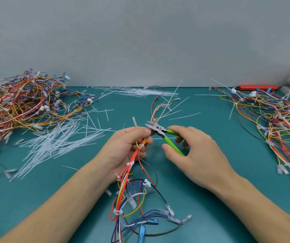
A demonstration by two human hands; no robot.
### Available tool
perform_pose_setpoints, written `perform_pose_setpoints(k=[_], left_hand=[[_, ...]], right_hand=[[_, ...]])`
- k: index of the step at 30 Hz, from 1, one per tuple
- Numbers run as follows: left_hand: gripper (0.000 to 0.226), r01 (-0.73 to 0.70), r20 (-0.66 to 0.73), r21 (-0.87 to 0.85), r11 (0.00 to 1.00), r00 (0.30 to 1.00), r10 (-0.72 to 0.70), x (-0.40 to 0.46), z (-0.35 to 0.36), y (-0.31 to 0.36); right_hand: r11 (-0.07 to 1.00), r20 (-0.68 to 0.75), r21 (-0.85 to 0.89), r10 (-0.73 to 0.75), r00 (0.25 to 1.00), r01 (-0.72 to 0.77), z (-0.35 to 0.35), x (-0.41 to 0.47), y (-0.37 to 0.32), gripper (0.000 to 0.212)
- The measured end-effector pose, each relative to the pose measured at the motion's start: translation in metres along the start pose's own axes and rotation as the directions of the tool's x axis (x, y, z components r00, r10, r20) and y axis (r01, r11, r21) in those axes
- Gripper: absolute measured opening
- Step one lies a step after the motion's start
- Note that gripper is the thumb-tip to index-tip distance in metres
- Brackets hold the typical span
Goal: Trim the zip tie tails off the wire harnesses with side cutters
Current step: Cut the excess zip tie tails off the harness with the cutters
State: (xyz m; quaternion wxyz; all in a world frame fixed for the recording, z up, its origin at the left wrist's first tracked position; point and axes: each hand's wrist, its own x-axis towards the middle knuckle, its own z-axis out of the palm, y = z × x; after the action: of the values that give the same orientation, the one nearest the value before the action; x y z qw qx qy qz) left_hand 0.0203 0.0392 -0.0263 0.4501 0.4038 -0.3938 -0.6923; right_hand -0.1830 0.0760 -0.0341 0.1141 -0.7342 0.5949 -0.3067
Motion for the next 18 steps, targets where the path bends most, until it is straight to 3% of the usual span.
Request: perform_pose_setpoints(k=[5, 13, 18], left_hand=[[0.007, 0.009, 0.011, 0.005, 1.000, 1.000, -0.009, -0.0008, 0.0003, 0.0006], [0.006, 0.012, 0.008, -0.005, 1.000, 1.000, -0.012, 0.0009, -0.0021, -0.0006], [0.008, 0.014, 0.014, 0.012, 1.000, 1.000, -0.014, 0.0007, -0.0017, -0.0009]], right_hand=[[1.000, 0.018, 0.010, -0.010, 1.000, 0.010, -0.0001, 0.0011, 0.0001, 0.056], [1.000, 0.018, 0.030, 0.008, 1.000, -0.009, -0.0009, 0.0018, 0.0020, 0.036], [1.000, -0.014, -0.002, 0.019, 1.000, -0.020, -0.0046, 0.0026, 0.0005, 0.035]])
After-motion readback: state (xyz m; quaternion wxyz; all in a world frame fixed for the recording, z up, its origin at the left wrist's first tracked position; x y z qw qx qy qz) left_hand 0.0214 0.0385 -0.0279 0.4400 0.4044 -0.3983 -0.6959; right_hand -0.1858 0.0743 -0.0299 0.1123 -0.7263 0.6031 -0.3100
